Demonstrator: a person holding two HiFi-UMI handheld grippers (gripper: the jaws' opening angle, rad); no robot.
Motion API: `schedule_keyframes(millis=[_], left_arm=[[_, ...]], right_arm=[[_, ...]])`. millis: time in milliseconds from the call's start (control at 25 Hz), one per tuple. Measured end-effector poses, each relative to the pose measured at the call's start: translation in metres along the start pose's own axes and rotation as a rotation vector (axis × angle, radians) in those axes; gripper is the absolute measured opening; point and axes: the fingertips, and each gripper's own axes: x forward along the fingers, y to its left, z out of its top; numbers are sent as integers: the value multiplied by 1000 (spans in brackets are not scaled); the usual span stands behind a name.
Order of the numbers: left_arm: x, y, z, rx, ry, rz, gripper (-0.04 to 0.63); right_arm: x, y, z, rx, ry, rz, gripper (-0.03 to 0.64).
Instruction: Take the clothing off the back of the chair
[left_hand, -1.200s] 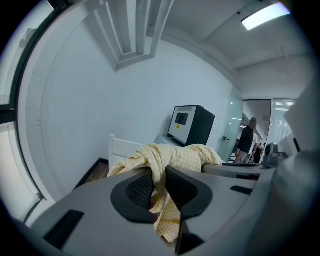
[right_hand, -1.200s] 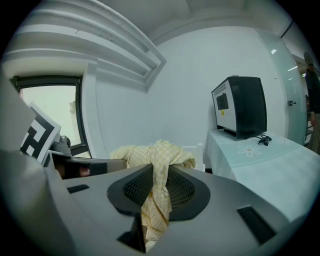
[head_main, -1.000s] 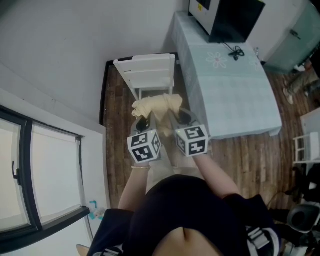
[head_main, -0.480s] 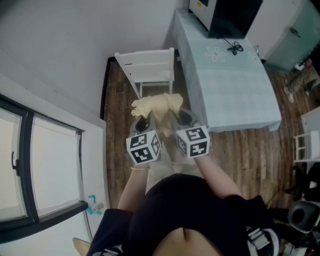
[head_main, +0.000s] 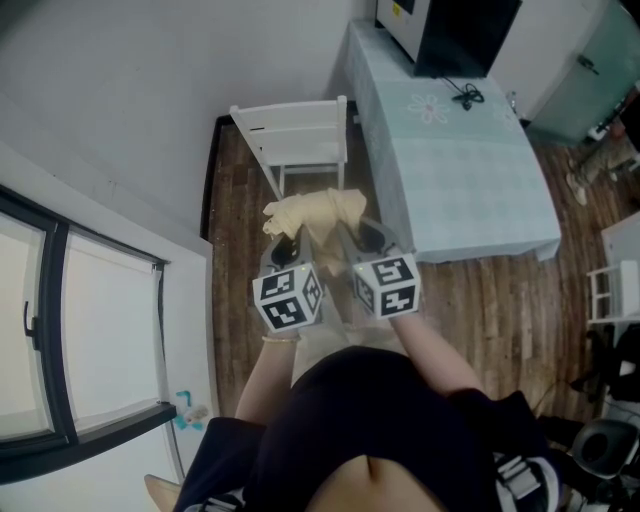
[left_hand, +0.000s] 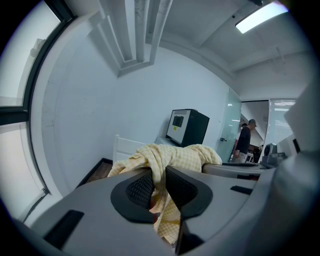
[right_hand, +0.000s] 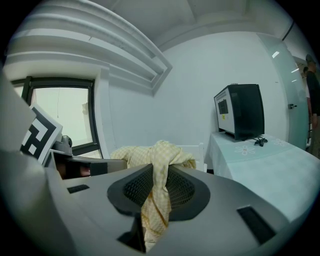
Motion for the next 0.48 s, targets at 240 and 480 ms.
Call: schedule_keyframes(millis=[240,480], left_arm=[[2,-1,0,4,2,-6,63],[3,0,2,4,-3,-5,64]], right_arm=[[0,-2,-2,-1,-1,-2,81],[2,-3,1,-1,-3,-1,81]])
